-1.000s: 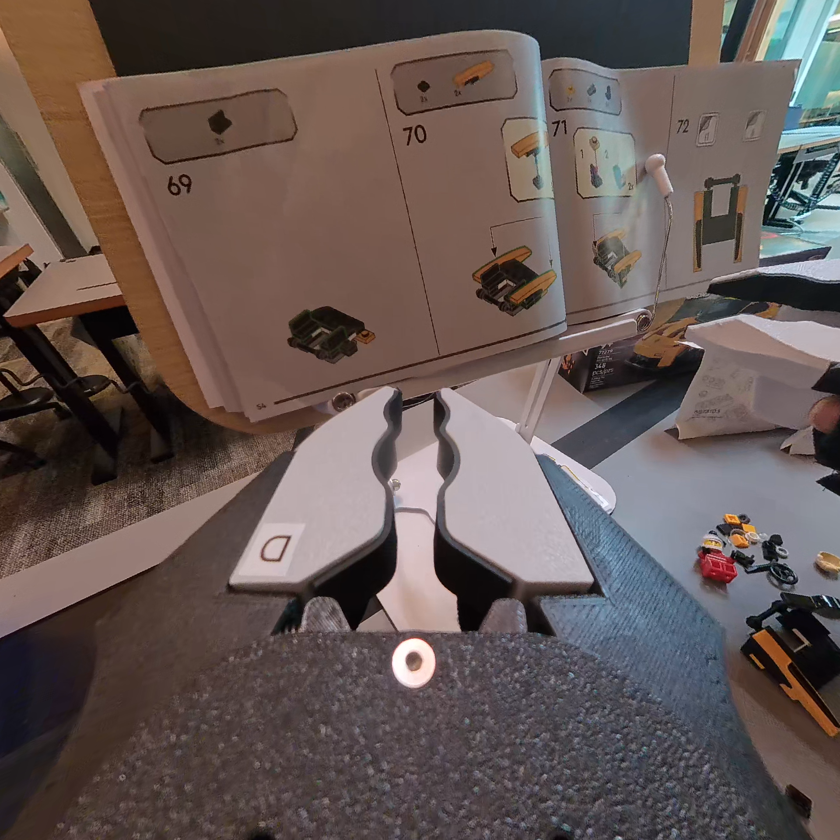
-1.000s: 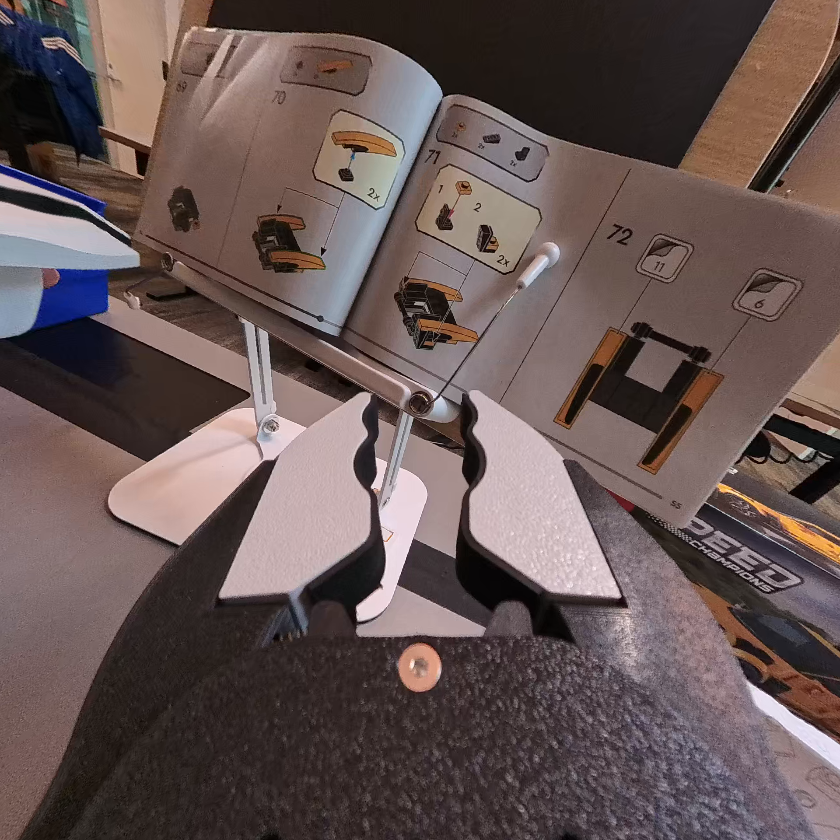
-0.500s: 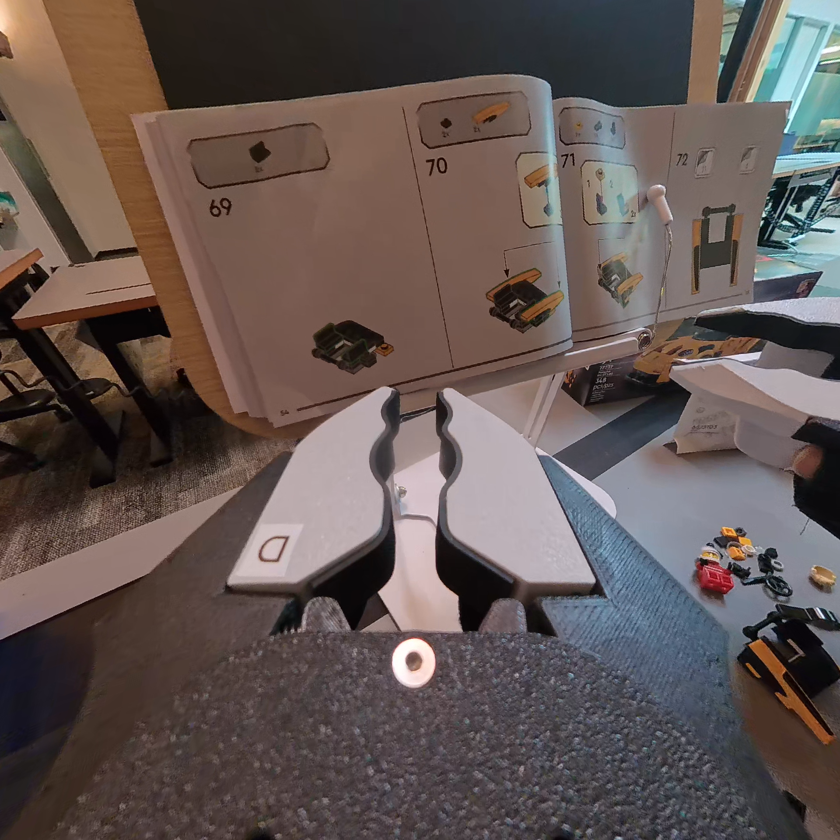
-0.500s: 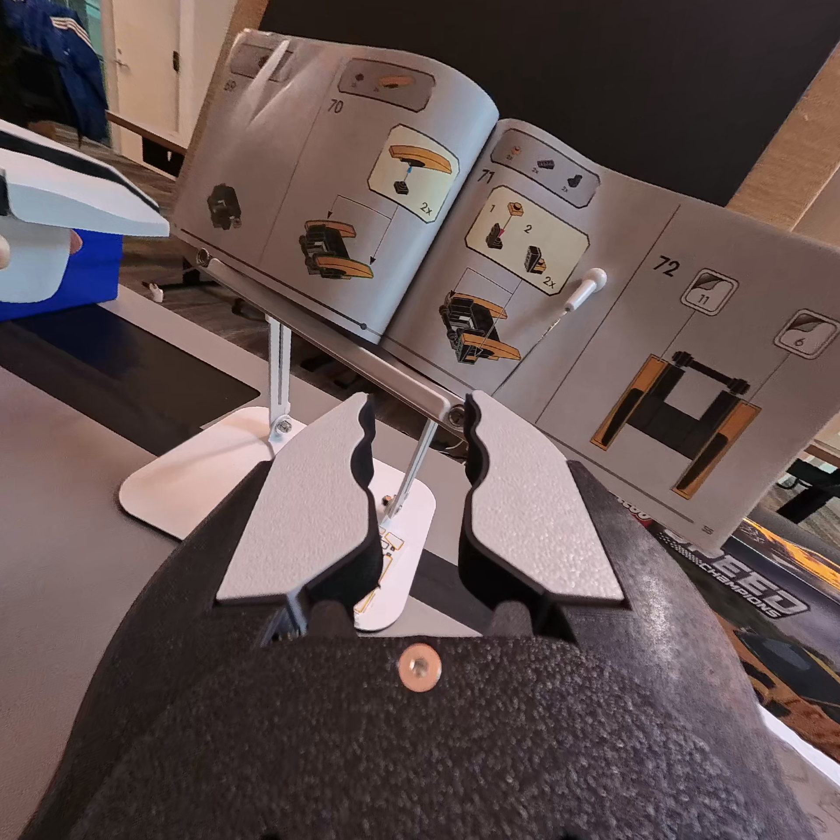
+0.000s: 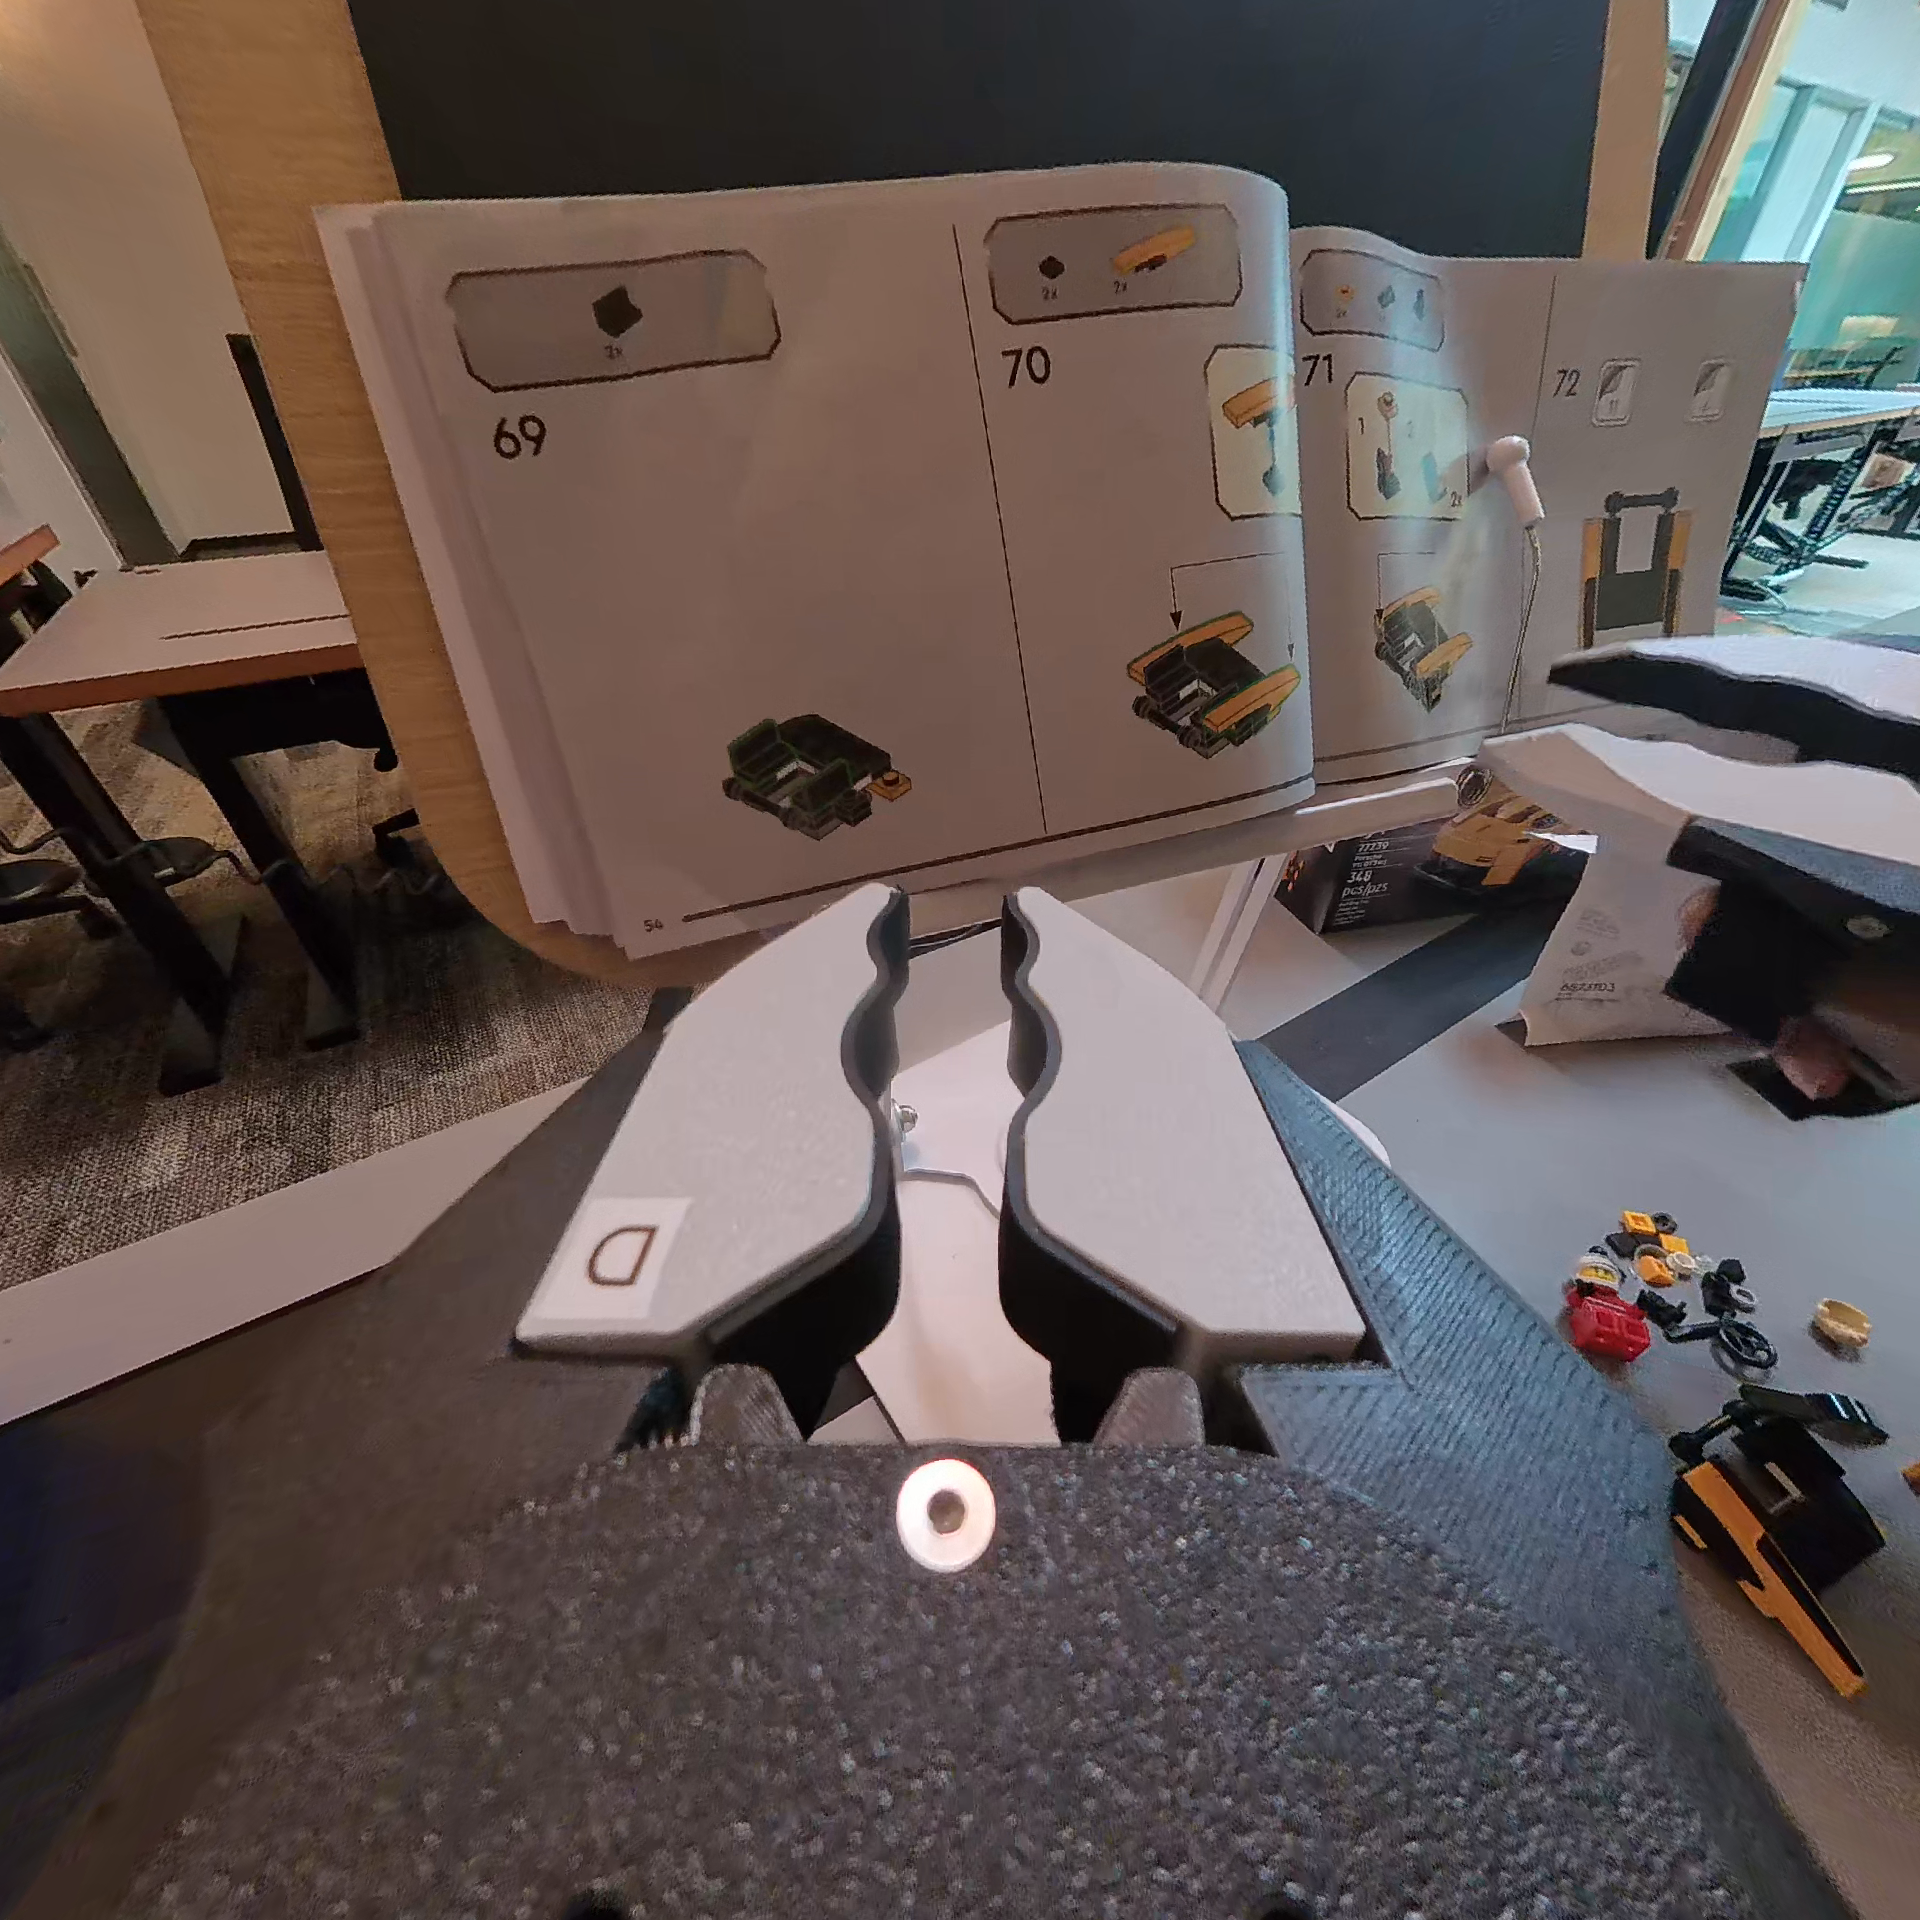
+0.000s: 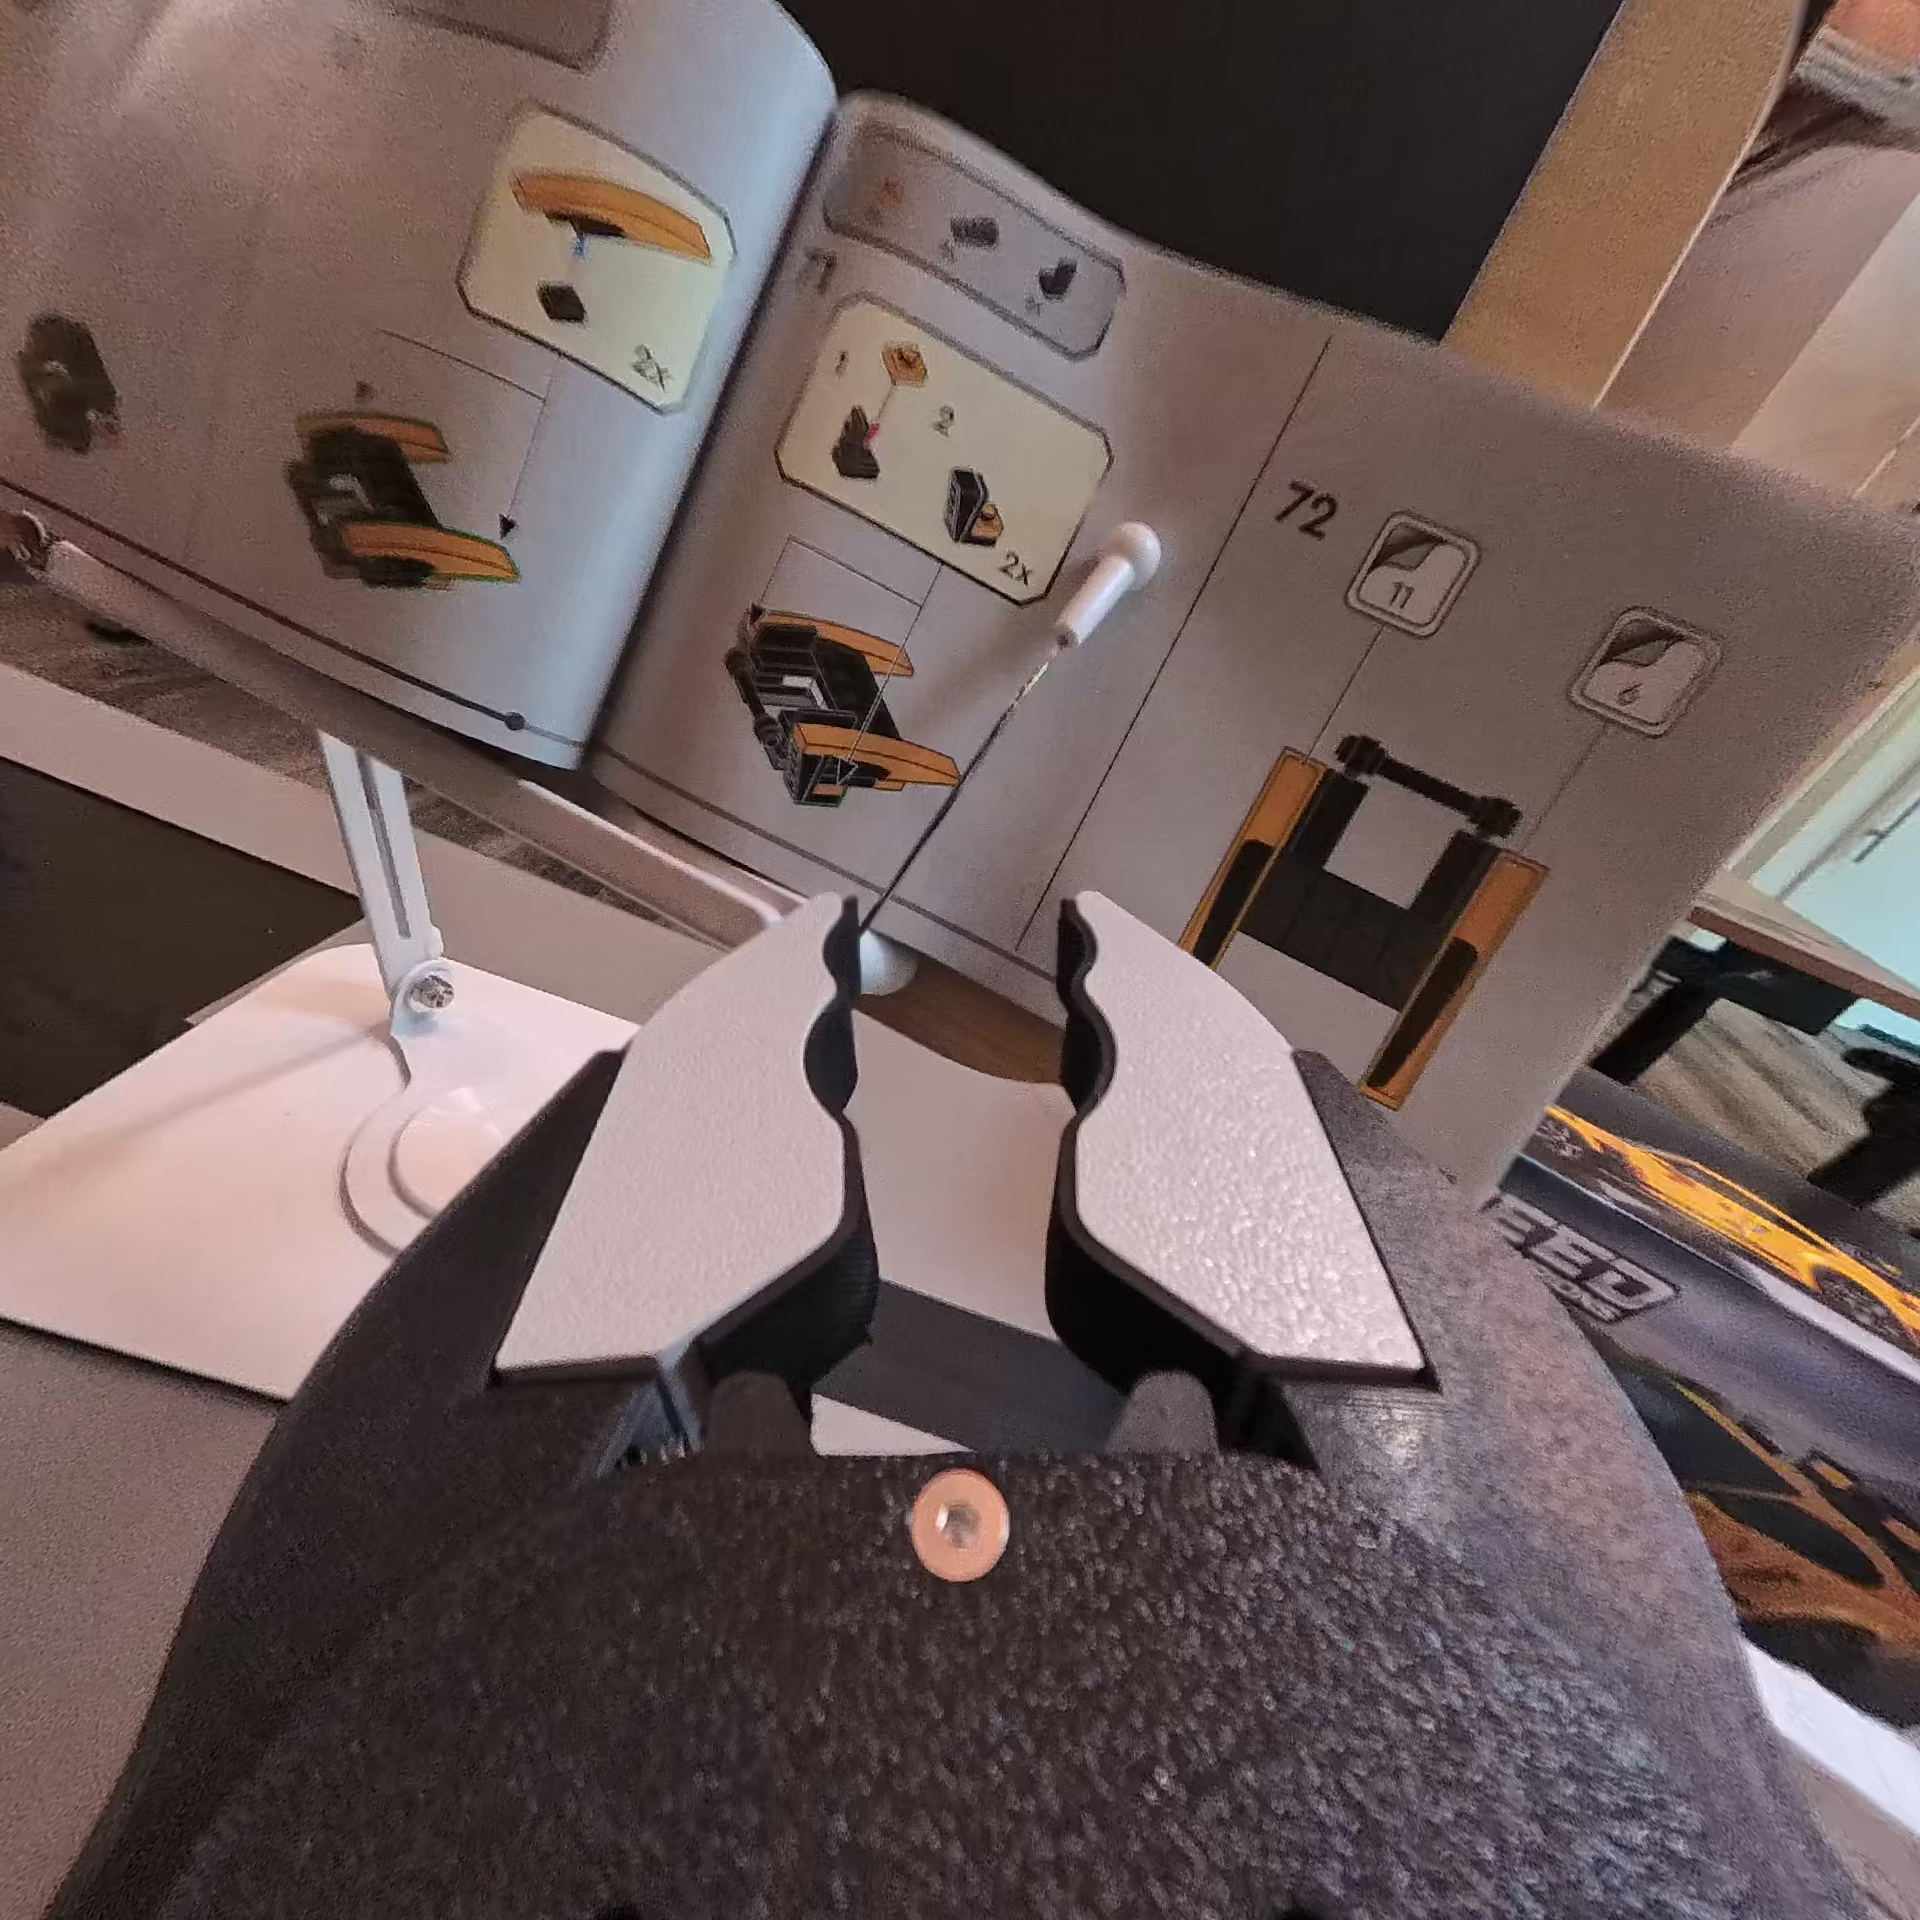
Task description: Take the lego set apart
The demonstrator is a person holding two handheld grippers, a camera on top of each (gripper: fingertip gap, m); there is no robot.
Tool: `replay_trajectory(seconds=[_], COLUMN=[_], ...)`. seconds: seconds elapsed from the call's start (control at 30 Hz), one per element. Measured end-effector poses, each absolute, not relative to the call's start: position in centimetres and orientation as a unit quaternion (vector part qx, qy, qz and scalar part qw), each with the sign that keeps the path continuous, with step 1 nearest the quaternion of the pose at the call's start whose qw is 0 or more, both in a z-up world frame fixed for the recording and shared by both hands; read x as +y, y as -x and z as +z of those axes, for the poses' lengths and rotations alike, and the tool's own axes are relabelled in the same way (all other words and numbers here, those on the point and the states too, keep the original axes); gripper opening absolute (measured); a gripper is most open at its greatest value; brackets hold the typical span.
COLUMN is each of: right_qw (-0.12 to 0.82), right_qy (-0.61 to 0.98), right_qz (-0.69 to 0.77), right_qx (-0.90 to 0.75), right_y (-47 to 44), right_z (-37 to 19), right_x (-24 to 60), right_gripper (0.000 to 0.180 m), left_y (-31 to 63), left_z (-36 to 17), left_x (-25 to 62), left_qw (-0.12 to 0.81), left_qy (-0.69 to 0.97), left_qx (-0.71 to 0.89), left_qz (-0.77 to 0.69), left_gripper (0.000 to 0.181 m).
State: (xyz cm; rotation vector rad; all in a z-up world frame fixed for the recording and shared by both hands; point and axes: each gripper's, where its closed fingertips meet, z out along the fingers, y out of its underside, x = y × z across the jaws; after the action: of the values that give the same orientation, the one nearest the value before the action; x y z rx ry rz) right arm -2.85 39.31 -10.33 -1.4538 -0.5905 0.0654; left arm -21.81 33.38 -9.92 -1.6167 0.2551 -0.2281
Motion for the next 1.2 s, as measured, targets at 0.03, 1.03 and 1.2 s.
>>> replay_trajectory(seconds=[0.03, 1.03, 1.2], right_qw=[0.710, 0.584, 0.451], right_qy=[0.650, 0.609, 0.621], right_qz=[0.038, 0.211, 0.238], right_qx=[-0.266, -0.493, -0.596], right_y=[2.9, 3.0, -1.9], right_z=[-10.2, -10.6, -16.4], right_x=[39.6, 30.1, 21.2], right_gripper=[0.037, 0.037, 0.037], left_y=[21.8, 21.7, 16.9], left_z=[-10.0, -6.3, -3.1], left_x=[33.4, 31.5, 28.6], left_qw=[0.677, 0.696, 0.699], left_qy=[0.720, 0.694, 0.669], left_qx=[0.113, 0.133, 0.209], left_qz=[-0.101, -0.124, -0.144], left_gripper=[0.017, 0.011, 0.011])
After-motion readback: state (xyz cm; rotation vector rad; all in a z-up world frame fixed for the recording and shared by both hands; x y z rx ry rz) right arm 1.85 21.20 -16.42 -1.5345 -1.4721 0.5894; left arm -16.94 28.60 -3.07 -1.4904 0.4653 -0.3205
